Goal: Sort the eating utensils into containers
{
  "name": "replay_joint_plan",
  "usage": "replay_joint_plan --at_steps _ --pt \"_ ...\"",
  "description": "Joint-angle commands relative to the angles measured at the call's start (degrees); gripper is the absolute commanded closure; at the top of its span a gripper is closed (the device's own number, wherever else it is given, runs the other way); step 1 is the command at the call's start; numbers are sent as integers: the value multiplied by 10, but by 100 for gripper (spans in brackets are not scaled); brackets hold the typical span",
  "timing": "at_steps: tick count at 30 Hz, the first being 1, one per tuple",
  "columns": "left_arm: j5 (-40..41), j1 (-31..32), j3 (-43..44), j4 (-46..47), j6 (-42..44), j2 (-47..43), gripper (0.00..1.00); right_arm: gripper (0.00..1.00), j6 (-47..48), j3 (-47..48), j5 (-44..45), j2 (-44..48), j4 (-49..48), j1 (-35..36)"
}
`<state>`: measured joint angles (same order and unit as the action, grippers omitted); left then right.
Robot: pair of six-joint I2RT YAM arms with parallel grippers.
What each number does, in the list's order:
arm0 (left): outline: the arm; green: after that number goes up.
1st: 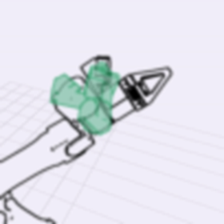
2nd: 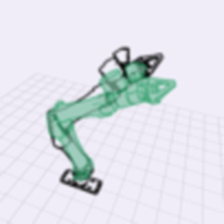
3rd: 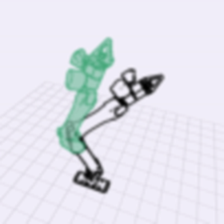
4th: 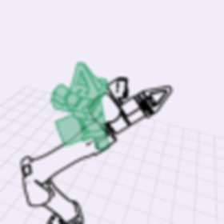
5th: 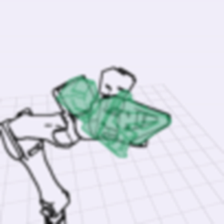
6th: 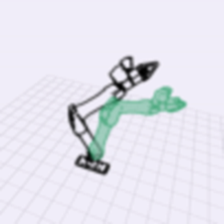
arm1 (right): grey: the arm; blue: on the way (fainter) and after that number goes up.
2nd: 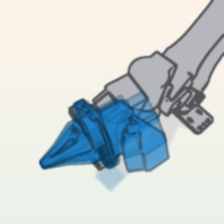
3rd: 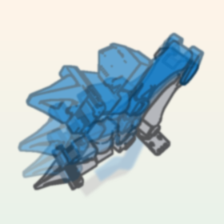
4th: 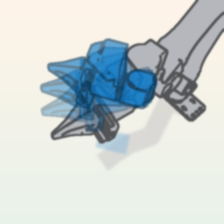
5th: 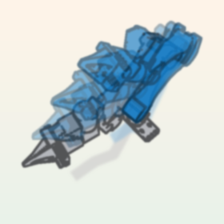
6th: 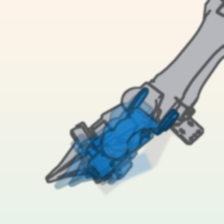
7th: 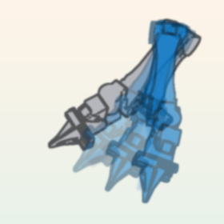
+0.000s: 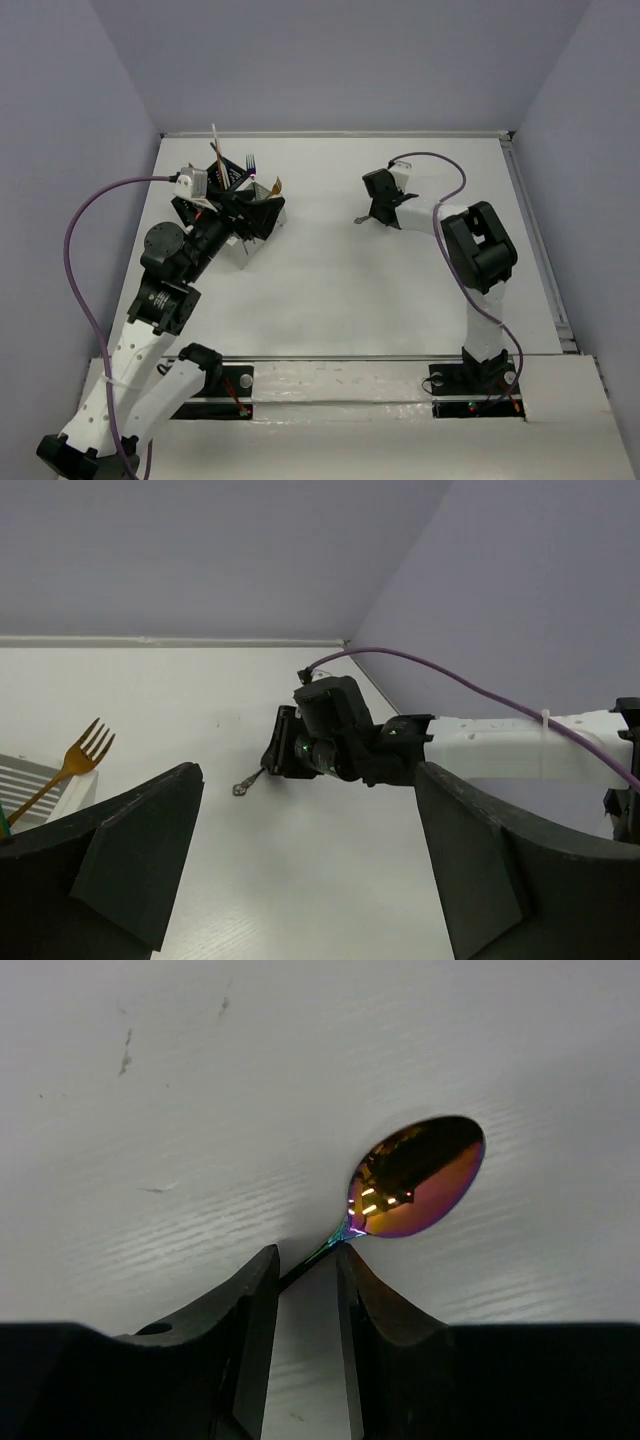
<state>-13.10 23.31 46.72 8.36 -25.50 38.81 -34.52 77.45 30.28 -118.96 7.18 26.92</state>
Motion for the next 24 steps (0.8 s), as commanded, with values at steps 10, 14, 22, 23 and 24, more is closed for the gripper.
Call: replay_joint_plan --at_steps 10,14,22,23,24 --pt "1 3 1 36 3 -2 2 71 144 -121 -73 81 61 -5" --pt "-1 3 1 35 3 4 2 63 129 -121 -90 67 70 -5" --pt "-16 3 5 31 -4 35 1 93 123 -195 -87 123 5 -5" --pt "-16 3 7 28 -5 35 1 93 129 -195 -87 137 5 -5" --pt "-15 3 8 24 -7 40 1 93 137 -204 -88 152 -7 -5"
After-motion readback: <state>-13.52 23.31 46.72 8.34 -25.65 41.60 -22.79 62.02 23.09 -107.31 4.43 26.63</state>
